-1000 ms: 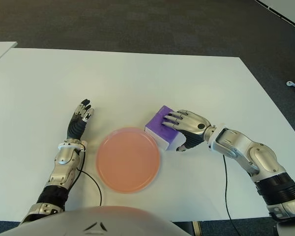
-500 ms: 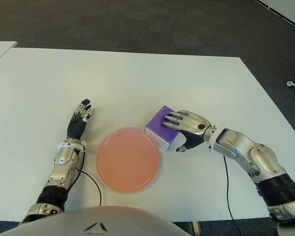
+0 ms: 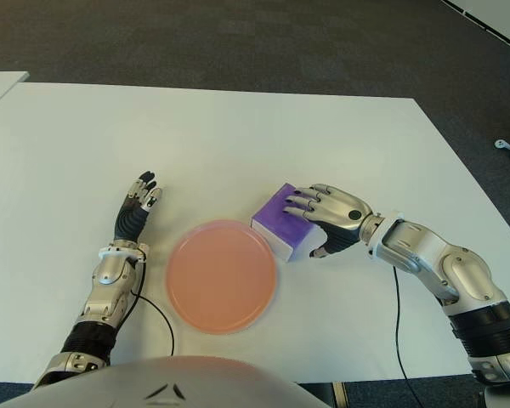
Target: Put the tissue paper into the plate.
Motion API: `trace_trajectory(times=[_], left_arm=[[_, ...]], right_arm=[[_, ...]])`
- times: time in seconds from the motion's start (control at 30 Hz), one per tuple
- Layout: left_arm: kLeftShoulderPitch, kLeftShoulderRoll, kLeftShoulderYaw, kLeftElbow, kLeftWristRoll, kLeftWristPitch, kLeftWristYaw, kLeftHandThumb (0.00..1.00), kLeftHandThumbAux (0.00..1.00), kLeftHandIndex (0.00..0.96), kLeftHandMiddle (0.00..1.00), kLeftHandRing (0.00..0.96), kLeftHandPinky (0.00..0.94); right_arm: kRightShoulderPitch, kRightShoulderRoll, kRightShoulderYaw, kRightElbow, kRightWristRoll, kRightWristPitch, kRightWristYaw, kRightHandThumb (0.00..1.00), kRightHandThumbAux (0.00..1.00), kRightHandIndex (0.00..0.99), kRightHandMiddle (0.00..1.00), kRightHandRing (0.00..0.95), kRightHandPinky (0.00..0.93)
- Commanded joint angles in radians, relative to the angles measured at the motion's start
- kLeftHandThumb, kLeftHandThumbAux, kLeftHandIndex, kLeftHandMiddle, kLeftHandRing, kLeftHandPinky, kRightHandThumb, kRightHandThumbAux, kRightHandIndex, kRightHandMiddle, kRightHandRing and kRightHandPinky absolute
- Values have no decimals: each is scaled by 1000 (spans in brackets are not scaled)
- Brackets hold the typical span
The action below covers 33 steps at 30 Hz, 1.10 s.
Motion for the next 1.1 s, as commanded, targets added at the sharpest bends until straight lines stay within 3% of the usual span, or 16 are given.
trace_trajectory(times=[0.03, 0.27, 0.4, 0.57, 0.7, 0.83, 1.1], left_arm=[[40, 8, 5, 43, -2, 49, -10, 0, 471, 0, 0, 0, 0], [35, 13, 5, 57, -2, 39, -15, 0, 474, 0, 0, 0, 0], [33, 11, 5, 67, -2, 33, -17, 0, 477, 0, 0, 0, 0], [34, 9, 1, 71, -3, 27, -19, 0, 478, 0, 0, 0, 0], [34, 7, -2, 71, -4, 26, -23, 0, 474, 0, 0, 0, 0], [38, 4, -6, 59, -4, 39, -21, 0, 463, 0, 0, 0, 0], [46, -1, -7, 39, -4, 54, -14, 0, 453, 0, 0, 0, 0]], right_arm=[[-93, 7, -19, 26, 23, -23, -24, 102, 478, 0, 6, 0, 0], [-149, 66, -21, 83, 4, -25, -137, 141, 468, 0, 13, 0, 0], [-196, 111, -7, 146, -27, -36, -248, 180, 470, 0, 18, 0, 0], [-228, 130, 10, 190, -56, -51, -327, 250, 462, 0, 13, 0, 0], [-274, 145, 50, 247, -119, -67, -409, 271, 457, 0, 4, 0, 0], [-364, 154, 136, 365, -234, -92, -531, 292, 443, 0, 0, 0, 0], [-443, 140, 212, 476, -265, -137, -596, 313, 403, 0, 0, 0, 0]])
